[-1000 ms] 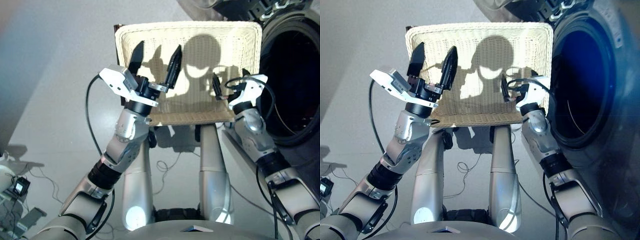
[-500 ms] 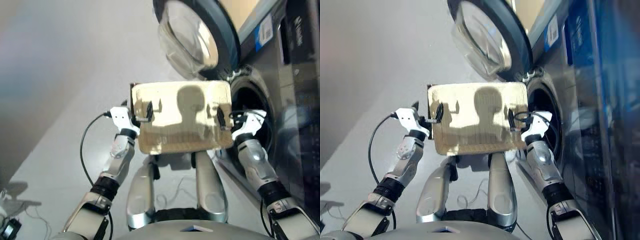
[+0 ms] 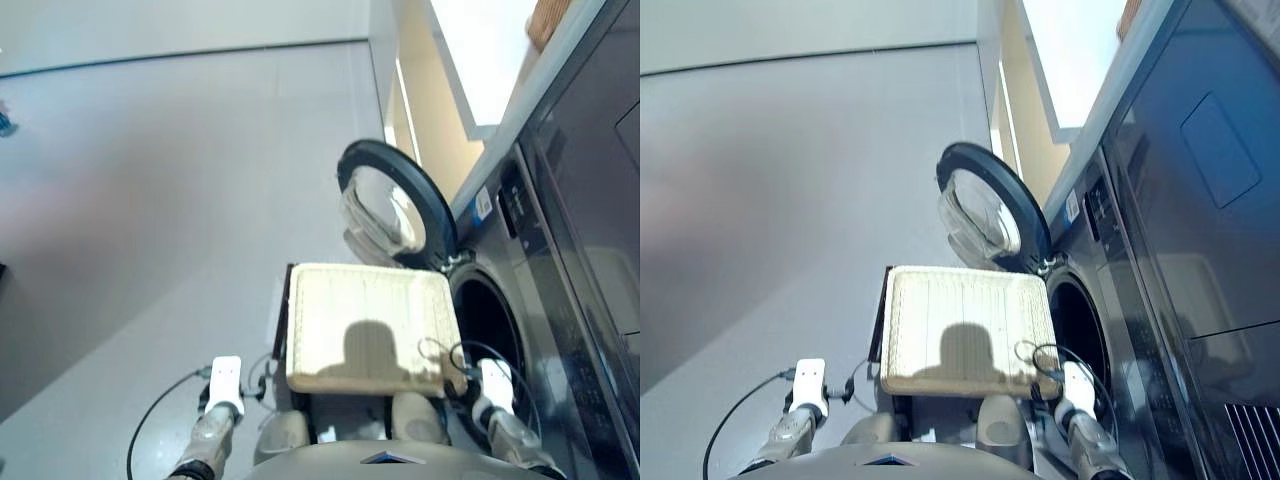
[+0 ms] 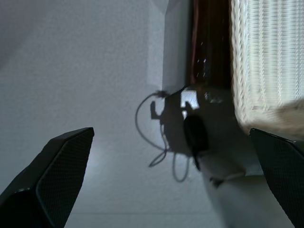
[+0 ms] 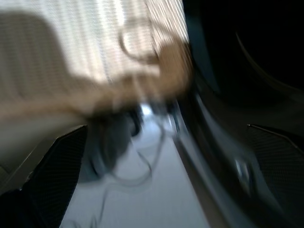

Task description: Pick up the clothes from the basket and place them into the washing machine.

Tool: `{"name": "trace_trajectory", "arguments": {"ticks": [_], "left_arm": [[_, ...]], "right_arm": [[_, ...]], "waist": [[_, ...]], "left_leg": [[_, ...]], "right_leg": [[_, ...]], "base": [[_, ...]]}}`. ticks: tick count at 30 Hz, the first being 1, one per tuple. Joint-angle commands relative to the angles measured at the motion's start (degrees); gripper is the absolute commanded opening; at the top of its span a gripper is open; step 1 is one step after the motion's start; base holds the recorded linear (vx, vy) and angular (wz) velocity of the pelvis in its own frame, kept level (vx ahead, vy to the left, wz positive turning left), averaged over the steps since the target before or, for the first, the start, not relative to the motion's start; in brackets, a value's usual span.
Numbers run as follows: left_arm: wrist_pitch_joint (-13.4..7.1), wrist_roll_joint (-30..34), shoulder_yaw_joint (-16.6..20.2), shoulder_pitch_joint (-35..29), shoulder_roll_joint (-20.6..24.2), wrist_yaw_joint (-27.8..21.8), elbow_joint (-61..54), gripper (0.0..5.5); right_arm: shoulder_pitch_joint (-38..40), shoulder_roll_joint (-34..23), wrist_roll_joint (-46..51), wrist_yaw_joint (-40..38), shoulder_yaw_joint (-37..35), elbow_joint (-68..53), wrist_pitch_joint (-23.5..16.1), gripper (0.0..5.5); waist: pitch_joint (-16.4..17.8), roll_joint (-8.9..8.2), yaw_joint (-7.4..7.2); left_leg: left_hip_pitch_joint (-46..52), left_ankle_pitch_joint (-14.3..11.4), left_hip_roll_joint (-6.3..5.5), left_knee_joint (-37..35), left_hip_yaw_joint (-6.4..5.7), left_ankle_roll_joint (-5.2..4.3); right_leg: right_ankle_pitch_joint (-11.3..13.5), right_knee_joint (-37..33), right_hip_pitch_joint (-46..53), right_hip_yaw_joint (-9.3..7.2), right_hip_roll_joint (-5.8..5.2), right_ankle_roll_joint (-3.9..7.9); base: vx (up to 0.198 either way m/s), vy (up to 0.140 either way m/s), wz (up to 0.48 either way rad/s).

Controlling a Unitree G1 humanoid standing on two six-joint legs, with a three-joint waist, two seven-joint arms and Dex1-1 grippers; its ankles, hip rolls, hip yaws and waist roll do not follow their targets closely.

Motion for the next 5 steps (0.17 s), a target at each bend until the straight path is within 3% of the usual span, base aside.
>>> {"name": "trace_trajectory", "arguments": {"ticks": [1,5], "left_arm": [[1.6,0.2,3.1,-3.2,1.1,-2.1,2.9,5.5],[3.1,-1.1,4.6,-2.6,-0.2,-2.6,5.5,5.5]], "right_arm": [[-1.0,2.0,-0.1,-0.3,-2.2,3.8,1.4,5.5],[-1.3,3.2,2.2,0.0,-4.0,5.9,2.8,5.5]], "waist": [[-0.8,-3.88,0.0],[-2.3,-3.69,-0.11]], "left_leg": [[5.1,-2.4,-1.8,-0.2,1.98,-2.51],[6.0,-2.8,-1.8,-0.2,1.93,-2.55]], "right_leg": [[11.9,-12.6,6.1,0.47,-4.36,6.15],[11.7,-13.1,7.4,0.05,-4.37,6.11]], "base": [[0.063,-0.003,0.029],[0.028,-0.002,-0.002]]}}
